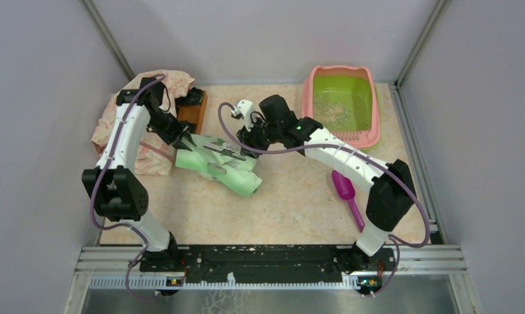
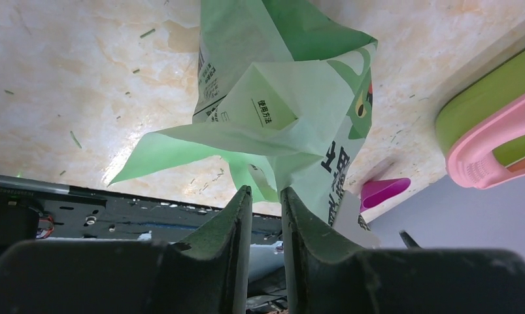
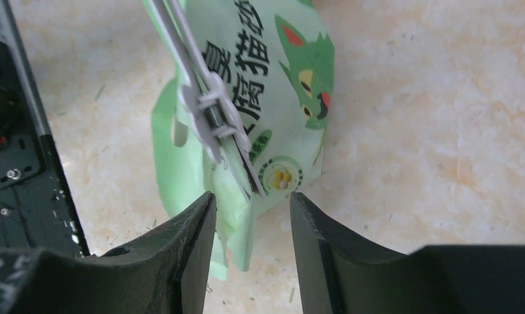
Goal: Fill the litter box with clean litter
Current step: Adjust the cat litter bag at the center of the board, then clamp the cat litter bag at the center of the board.
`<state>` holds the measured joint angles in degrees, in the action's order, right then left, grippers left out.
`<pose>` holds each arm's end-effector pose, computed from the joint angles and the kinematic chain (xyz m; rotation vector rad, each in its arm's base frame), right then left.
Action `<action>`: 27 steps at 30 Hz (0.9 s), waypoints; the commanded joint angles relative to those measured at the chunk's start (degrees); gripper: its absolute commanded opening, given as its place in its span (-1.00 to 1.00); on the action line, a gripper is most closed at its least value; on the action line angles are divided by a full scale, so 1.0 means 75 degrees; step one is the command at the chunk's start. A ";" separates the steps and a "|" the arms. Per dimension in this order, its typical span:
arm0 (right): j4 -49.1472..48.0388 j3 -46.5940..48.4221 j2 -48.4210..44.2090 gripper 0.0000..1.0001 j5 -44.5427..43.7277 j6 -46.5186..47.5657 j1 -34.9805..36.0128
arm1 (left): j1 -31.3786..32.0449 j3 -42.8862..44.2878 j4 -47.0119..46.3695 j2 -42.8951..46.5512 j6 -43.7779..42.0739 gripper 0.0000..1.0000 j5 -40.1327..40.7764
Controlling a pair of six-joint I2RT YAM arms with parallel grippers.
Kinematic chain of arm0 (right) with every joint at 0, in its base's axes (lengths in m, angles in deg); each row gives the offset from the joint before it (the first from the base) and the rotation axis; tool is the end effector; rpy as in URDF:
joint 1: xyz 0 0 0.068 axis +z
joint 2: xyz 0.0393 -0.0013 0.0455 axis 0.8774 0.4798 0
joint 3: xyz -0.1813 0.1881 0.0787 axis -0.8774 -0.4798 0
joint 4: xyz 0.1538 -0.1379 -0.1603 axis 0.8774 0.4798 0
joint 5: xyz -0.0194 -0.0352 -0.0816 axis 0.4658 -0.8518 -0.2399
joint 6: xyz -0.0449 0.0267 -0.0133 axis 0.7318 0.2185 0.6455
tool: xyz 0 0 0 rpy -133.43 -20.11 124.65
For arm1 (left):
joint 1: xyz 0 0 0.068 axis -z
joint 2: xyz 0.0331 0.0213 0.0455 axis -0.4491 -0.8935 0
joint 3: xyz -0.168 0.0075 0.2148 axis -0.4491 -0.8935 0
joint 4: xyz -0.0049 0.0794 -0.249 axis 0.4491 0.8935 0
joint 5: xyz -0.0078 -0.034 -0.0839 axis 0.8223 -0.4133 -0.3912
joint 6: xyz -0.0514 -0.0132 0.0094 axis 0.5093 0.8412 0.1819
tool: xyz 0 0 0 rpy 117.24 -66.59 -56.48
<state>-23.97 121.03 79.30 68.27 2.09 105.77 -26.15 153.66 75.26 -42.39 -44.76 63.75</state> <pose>0.2680 0.2797 0.3194 -1.2236 1.9300 0.7055 0.3222 -0.0122 0.3231 -1.0373 2.8029 -0.4876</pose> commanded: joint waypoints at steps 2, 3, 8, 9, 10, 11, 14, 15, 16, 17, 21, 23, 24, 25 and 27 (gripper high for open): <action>-0.1267 0.0078 -0.0778 -0.06 0.1024 0.0140 -0.0032 | -0.0024 0.0243 0.0311 -0.0042 -0.0163 -0.43 0.0226; -0.1359 0.0092 -0.0737 -0.06 0.1178 0.0163 -0.0029 | -0.0022 0.0293 0.0317 -0.0064 -0.0162 -0.44 0.0223; -0.1893 0.0023 -0.0389 -0.02 0.2124 0.0376 0.0008 | -0.0025 0.0587 0.0436 -0.0248 -0.0140 -0.45 0.0135; -0.1979 -0.0006 -0.0341 0.00 0.2237 0.0425 0.0030 | -0.0025 0.0672 0.0462 -0.0273 -0.0139 -0.45 0.0135; -0.2026 -0.0009 -0.0281 0.03 0.2303 0.0501 0.0063 | -0.0025 0.0729 0.0489 -0.0299 -0.0145 -0.45 0.0131; -0.2019 -0.0003 -0.0211 0.06 0.2369 0.0600 0.0090 | -0.0022 0.0777 0.0518 -0.0316 -0.0141 -0.45 0.0135; -0.2059 -0.0012 -0.0014 0.11 0.2398 0.0880 0.0132 | -0.0024 0.0814 0.0538 -0.0341 -0.0143 -0.45 0.0131; -0.2189 -0.0064 0.0016 0.13 0.2403 0.0900 0.0135 | -0.0023 0.0816 0.0530 -0.0351 -0.0157 -0.45 0.0139; -0.2319 -0.0133 0.0043 0.13 0.2403 0.0926 0.0139 | -0.0023 0.0816 0.0535 -0.0362 -0.0158 -0.45 0.0130; -0.2417 -0.0185 0.0082 0.13 0.2422 0.0955 0.0133 | -0.0024 0.0825 0.0539 -0.0371 -0.0153 -0.45 0.0126; -0.2644 -0.0258 0.0252 0.12 0.2449 0.1141 0.0134 | -0.0023 0.0851 0.0527 -0.0399 -0.0165 -0.46 0.0132; -0.2648 -0.0206 0.0348 0.11 0.2489 0.1180 0.0132 | -0.0024 0.0862 0.0529 -0.0418 -0.0168 -0.46 0.0134; -0.2646 -0.0175 0.0401 0.10 0.2496 0.1184 0.0132 | -0.0024 0.0866 0.0529 -0.0425 -0.0164 -0.46 0.0138; -0.2652 -0.0140 0.0444 0.08 0.2495 0.1201 0.0132 | -0.0022 0.0864 0.0529 -0.0427 -0.0170 -0.46 0.0140; -0.2660 -0.0106 0.0523 0.02 0.2532 0.1207 0.0132 | -0.0021 0.0874 0.0522 -0.0428 -0.0163 -0.47 0.0145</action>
<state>-39.97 118.71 82.58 85.10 9.48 106.34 -26.15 158.18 77.86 -44.79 -45.27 64.08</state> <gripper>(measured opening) 0.534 0.270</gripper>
